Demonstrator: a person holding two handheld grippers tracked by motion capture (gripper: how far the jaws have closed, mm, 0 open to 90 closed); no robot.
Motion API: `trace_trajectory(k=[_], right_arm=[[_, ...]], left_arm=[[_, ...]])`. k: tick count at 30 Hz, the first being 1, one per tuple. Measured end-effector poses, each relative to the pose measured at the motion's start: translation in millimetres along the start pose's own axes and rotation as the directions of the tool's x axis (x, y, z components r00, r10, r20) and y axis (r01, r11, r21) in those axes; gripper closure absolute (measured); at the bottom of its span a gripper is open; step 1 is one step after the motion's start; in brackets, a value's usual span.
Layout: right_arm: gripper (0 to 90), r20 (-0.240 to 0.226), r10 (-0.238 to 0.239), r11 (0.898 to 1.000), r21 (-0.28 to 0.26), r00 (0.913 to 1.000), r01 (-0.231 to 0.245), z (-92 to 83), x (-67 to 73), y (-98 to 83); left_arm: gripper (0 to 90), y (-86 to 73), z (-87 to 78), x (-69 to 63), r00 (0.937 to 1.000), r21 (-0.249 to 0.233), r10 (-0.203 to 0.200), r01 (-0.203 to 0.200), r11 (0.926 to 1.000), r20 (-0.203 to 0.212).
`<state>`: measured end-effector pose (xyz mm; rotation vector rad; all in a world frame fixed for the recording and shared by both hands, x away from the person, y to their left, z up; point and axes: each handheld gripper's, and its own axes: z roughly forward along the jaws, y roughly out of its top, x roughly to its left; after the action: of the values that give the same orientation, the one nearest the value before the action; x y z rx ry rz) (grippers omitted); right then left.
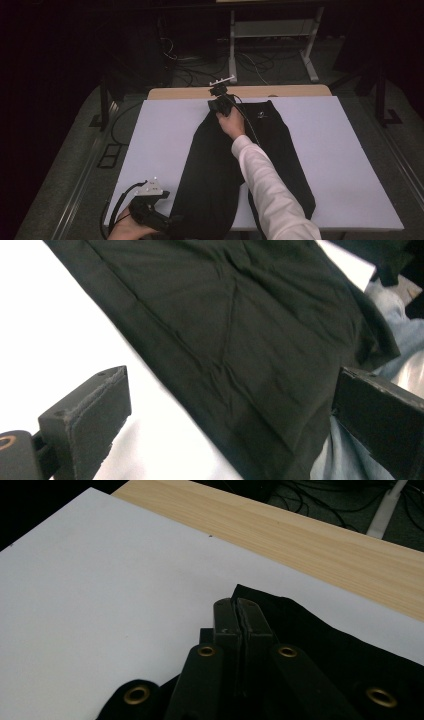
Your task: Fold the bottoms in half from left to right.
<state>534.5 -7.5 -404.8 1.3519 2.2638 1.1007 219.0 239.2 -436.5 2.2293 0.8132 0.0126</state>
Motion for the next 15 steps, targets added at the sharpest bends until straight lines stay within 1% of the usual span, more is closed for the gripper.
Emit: trace_trajectory(k=[3, 6, 8, 10, 12, 15], right_arm=[[87.2, -0.004, 0.003, 1.000, -0.002, 1.0000, -0.003, -0.5, -0.1, 0.0], [87.1, -0.004, 0.001, 1.000, -0.001, 1.0000, -0.001, 0.0, 0.7, -0.1], [87.1, -0.004, 0.004, 1.000, 0.001, 1.0000, -0.004, 0.5, 0.8, -0.5], [87.2, -0.004, 0.003, 1.000, 0.000, 1.0000, -0.003, 1.1, 0.8, -0.9], [87.1, -0.004, 0.005, 1.000, 0.001, 1.0000, -0.005, 1.2, 1.4, -0.9], [87.1, -0.004, 0.001, 1.000, -0.001, 1.0000, -0.001, 1.2, 1.9, -0.8]], left_arm=[[3.5, -2.3, -1.9, 0.8, 1.0000, -0.007, -0.006, 0.006, 1.0000, 0.004], [5.6, -4.7, -3.5, 2.5, 0.9998, -0.013, -0.013, 0.014, 0.9998, 0.017], [7.8, -5.6, -4.1, 3.1, 0.9998, -0.011, -0.011, 0.011, 0.9999, 0.018], [9.8, -6.0, -4.4, 3.9, 0.9996, -0.005, -0.008, 0.008, 1.0000, 0.027], [13.7, -6.2, -4.3, 4.3, 0.9994, 0.000, -0.001, 0.001, 1.0000, 0.036], [14.8, -6.2, -3.8, 4.2, 0.9992, 0.011, 0.004, -0.004, 0.9999, 0.039]])
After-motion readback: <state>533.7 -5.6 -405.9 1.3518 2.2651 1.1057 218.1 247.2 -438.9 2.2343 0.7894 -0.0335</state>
